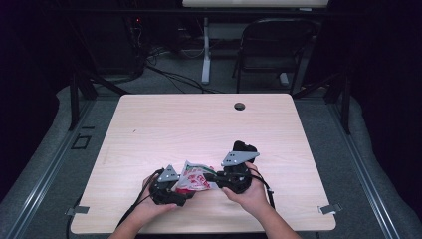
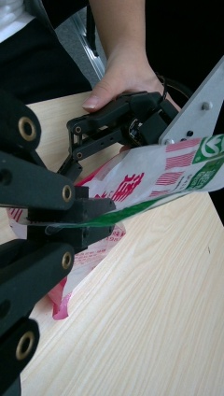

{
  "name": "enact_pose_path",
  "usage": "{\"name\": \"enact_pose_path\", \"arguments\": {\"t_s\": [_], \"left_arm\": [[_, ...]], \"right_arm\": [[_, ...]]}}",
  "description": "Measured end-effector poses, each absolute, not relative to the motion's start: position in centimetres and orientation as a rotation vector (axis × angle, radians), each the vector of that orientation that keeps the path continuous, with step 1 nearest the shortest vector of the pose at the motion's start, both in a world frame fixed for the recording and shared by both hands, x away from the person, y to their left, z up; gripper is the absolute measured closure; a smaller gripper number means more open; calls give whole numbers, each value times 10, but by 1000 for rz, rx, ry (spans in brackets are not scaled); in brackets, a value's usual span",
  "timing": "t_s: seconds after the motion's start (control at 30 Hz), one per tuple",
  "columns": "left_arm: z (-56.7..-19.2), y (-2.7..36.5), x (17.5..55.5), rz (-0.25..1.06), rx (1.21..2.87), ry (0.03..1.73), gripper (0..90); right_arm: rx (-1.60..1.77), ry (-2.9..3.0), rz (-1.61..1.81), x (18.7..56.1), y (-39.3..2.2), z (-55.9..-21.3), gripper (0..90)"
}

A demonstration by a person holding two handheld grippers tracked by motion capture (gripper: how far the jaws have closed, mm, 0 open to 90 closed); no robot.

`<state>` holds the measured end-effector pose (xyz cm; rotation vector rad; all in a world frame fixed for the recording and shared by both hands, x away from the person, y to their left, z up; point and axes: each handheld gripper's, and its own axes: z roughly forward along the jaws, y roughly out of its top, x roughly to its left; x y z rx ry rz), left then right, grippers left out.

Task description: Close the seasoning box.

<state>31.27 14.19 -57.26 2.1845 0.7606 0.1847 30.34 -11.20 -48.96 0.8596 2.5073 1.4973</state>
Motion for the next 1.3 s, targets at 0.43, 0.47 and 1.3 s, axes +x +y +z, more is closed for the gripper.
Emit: {"name": "enact_pose_path", "arguments": {"t_s": [0.43,0.47,1.3], "left_arm": [[-578,138,314,154,2191,785,232],[-579,138,315,157,2190,787,234],[-577,135,313,167,2186,747,422]], "right_arm": [[851,2490,1522,301,-113,-487,900],[849,2489,1521,300,-113,-487,900],[859,2456,1615,298,-115,-481,900]]}}
